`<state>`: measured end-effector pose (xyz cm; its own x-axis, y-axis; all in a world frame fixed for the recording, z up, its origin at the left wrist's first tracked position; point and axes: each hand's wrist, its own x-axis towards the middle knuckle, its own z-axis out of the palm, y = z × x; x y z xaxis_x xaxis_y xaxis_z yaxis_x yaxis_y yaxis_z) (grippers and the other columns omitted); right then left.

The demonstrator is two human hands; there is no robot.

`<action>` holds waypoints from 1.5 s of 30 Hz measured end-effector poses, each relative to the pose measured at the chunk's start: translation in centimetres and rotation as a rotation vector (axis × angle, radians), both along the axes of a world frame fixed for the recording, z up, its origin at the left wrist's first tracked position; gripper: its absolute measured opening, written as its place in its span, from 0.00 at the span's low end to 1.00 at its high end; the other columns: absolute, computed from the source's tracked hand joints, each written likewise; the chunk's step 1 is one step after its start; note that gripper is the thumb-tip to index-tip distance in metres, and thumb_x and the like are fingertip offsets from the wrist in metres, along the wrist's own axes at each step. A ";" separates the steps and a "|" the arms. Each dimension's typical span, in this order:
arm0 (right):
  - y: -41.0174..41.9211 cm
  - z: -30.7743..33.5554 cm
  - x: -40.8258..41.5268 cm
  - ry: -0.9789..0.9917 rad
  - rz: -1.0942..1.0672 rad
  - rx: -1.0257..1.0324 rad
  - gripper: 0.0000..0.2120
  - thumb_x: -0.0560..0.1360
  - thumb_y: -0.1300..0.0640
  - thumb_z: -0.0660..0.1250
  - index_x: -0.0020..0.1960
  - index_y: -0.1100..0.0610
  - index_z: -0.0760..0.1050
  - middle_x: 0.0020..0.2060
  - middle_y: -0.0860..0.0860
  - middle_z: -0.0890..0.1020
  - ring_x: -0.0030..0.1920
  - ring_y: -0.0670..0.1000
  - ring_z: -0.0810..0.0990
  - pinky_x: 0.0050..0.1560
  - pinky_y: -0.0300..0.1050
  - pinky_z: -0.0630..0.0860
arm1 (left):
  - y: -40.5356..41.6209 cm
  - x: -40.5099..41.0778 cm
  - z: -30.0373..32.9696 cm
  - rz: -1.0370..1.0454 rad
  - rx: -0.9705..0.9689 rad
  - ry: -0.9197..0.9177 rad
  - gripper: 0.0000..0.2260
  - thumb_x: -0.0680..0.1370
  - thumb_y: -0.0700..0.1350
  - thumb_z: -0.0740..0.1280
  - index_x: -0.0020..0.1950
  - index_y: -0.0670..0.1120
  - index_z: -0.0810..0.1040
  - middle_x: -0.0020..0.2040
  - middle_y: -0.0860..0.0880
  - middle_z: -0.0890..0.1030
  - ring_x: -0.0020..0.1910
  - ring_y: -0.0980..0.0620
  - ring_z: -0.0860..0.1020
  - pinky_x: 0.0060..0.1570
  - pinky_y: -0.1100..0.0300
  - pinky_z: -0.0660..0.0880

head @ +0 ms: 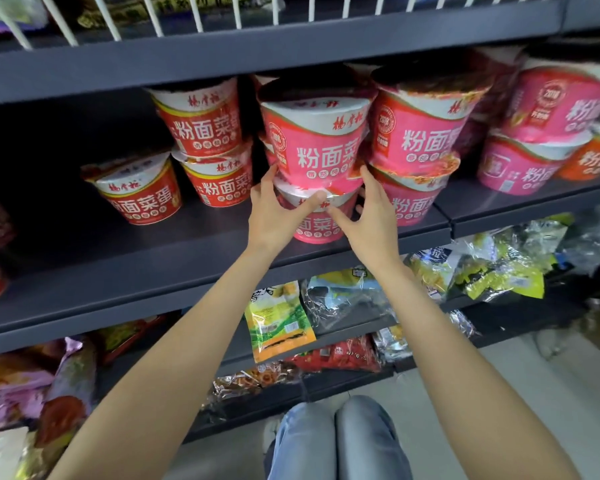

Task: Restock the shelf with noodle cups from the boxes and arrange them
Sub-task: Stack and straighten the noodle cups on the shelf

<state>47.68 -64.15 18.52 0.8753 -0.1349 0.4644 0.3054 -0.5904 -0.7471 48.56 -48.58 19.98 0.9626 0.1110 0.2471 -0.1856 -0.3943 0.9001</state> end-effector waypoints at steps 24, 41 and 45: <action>-0.1 0.3 0.1 0.019 0.036 0.042 0.44 0.71 0.49 0.74 0.77 0.58 0.52 0.75 0.53 0.62 0.74 0.51 0.61 0.70 0.42 0.60 | 0.8 3.0 3.9 -0.065 0.005 -0.120 0.48 0.64 0.54 0.79 0.76 0.47 0.55 0.69 0.50 0.70 0.62 0.58 0.72 0.55 0.69 0.72; 1.9 -2.1 1.4 0.154 0.061 0.231 0.63 0.59 0.44 0.81 0.78 0.53 0.41 0.75 0.52 0.59 0.73 0.52 0.61 0.67 0.48 0.65 | 1.2 3.0 3.3 0.001 -0.033 -0.155 0.51 0.62 0.55 0.80 0.76 0.47 0.54 0.69 0.48 0.71 0.64 0.56 0.73 0.56 0.69 0.72; 3.1 -3.1 0.8 0.170 -0.020 0.156 0.66 0.58 0.42 0.81 0.78 0.53 0.37 0.74 0.57 0.59 0.72 0.57 0.62 0.69 0.59 0.66 | 0.6 3.0 3.3 -0.005 -0.042 -0.169 0.53 0.59 0.60 0.79 0.76 0.47 0.55 0.69 0.49 0.71 0.65 0.55 0.73 0.59 0.63 0.73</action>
<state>48.51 -61.05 15.38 0.9356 -0.2115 0.2826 0.1567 -0.4684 -0.8695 51.60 -48.02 23.24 0.9083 0.1195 0.4010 -0.3379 -0.3558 0.8713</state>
